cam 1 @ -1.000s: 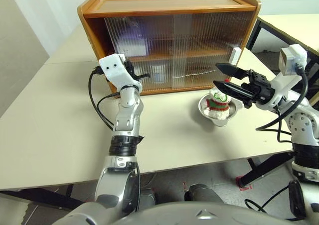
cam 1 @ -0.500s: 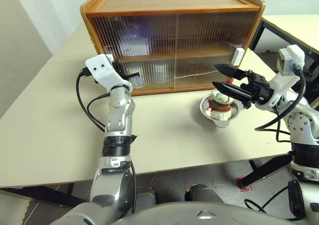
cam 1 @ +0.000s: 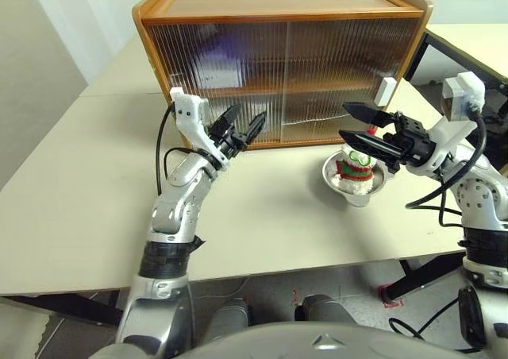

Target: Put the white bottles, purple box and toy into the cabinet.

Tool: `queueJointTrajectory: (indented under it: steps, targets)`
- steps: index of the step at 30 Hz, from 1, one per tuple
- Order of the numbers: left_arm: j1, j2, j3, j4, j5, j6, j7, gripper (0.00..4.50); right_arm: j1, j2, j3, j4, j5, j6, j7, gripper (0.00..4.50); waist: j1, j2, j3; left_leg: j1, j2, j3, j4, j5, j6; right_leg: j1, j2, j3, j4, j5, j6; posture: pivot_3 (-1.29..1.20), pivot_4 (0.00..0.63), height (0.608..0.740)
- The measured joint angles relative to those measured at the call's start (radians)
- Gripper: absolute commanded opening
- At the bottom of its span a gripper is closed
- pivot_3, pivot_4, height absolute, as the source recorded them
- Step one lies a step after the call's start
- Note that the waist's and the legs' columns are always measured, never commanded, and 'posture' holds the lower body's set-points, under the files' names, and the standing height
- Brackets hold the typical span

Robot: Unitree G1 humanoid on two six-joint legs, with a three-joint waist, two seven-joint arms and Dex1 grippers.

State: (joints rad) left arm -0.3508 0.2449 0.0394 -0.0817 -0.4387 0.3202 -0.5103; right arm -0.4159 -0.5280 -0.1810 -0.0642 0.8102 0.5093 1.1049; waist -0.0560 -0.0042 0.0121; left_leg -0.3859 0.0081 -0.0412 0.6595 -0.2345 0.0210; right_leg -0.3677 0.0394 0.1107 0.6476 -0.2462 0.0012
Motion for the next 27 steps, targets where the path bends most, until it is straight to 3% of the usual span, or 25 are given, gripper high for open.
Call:
queueJointTrajectory:
  steps: [10, 17, 24, 27]
  targets:
    - [0.063, 0.241, 0.117, 0.003, -0.186, 0.018, -0.375, 4.47, -0.022, 0.018, -0.026, 0.121, -0.102, -0.106, -0.137, 4.5, -0.001, 0.002, -0.001, -0.008, 0.008, -0.004, -0.002, 0.001, 0.002, -0.012, -0.001, 0.002, 0.001, 0.0, -0.003, -0.08, 0.0, 0.74]
    - [0.104, 0.274, 0.184, 0.001, -0.286, 0.049, -0.459, 4.47, -0.054, 0.026, -0.041, 0.25, -0.187, -0.221, -0.183, 4.5, 0.0, 0.003, -0.002, -0.017, 0.013, -0.003, -0.001, 0.001, 0.003, -0.019, -0.001, 0.002, 0.002, 0.003, -0.007, -0.07, 0.0, 0.74]
    - [0.115, 0.277, 0.224, -0.023, -0.354, 0.05, -0.5, 4.47, -0.092, 0.025, -0.069, 0.413, -0.239, -0.322, -0.201, 4.5, 0.0, 0.004, -0.002, -0.016, 0.016, -0.003, -0.002, 0.002, 0.004, -0.02, -0.001, 0.002, 0.003, 0.005, -0.01, -0.06, 0.0, 0.74]
    - [0.116, 0.26, 0.231, -0.033, -0.378, 0.037, -0.521, 4.5, -0.131, 0.006, -0.079, 0.543, -0.283, -0.401, -0.214, 3.88, 0.001, 0.004, -0.002, -0.016, 0.016, -0.003, -0.001, 0.002, 0.004, -0.02, -0.001, 0.002, 0.003, 0.007, -0.011, -0.05, 0.0, 0.74]
